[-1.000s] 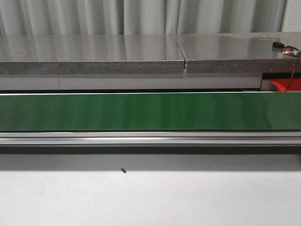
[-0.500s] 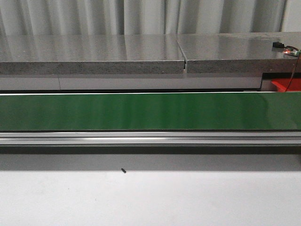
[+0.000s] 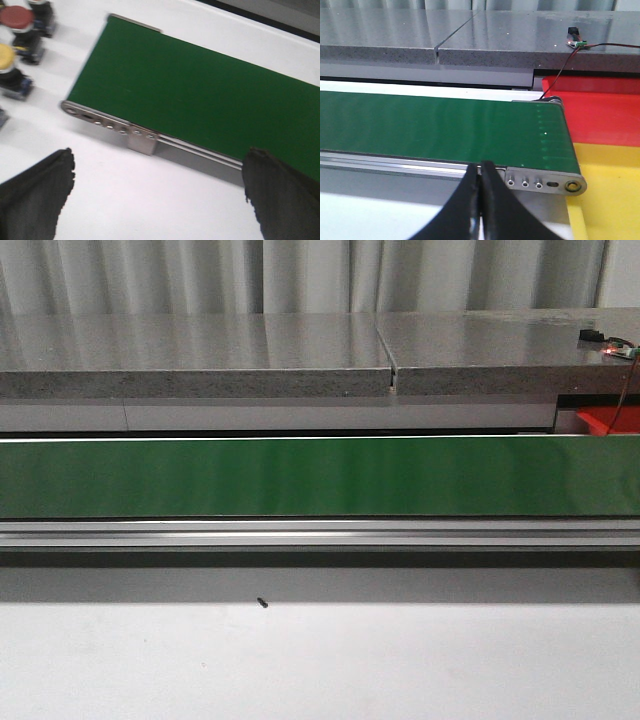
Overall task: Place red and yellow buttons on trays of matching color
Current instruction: 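Move the left gripper over a red push-button on the table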
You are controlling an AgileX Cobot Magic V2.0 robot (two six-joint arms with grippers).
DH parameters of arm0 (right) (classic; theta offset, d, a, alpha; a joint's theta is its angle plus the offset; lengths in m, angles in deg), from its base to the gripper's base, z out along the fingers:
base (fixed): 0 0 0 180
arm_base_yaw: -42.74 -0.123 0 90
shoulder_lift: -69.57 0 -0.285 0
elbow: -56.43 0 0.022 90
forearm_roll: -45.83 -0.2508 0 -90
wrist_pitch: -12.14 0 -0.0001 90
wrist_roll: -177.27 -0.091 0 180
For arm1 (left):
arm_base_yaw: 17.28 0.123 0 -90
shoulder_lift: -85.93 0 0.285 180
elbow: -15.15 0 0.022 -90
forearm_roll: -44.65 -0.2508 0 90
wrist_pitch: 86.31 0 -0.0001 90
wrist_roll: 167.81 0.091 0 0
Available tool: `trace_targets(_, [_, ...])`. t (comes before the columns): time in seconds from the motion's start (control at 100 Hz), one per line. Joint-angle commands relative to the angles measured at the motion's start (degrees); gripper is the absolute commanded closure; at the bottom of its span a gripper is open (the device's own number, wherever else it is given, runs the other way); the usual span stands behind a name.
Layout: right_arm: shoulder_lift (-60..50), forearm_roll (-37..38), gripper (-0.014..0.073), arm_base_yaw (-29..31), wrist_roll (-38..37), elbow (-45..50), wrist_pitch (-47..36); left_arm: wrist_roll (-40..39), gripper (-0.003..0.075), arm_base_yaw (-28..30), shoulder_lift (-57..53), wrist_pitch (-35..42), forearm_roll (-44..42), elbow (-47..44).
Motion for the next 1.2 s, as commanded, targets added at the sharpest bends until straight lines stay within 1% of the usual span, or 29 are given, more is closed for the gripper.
trace_targets(0.0, [-1.14,-0.08,0.0662,-0.08,0.13,-0.92,-4.78,-2.37,0.0061,5.34,0.88,3.78,-2.61,2.12])
trace_targets(0.1, [-1.14,-0.08,0.0662,-0.08,0.13,-0.92,-4.78,-2.37,0.0061,12.0,3.03,5.23,-3.61,2.12])
trace_targets(0.24, [-1.14,-0.08,0.0662,-0.08,0.13,-0.92,-4.78,-2.05,0.0061,20.76,9.1,6.15,-3.49,2.71])
trace_targets(0.38, [-1.14,-0.08,0.0662,-0.08,0.13,-0.92,-4.78,-1.83,0.0061,25.37,16.57,6.14,-3.82,5.96])
trace_targets(0.48, [-1.14,-0.08,0.0662,-0.08,0.13,-0.92,-4.78,-1.74,0.0061,26.47,21.96,6.5,-5.2,8.48])
trace_targets(0.76, [-1.14,-0.08,0.0662,-0.08,0.13,-0.92,-4.78,-0.43,0.0061,25.83,32.97,6.65,-5.28,13.15])
trace_targets(1.19, [-1.14,-0.08,0.0662,-0.08,0.13,-0.92,-4.78,-0.29,0.0062,25.83,42.97,7.94,-5.28,17.72])
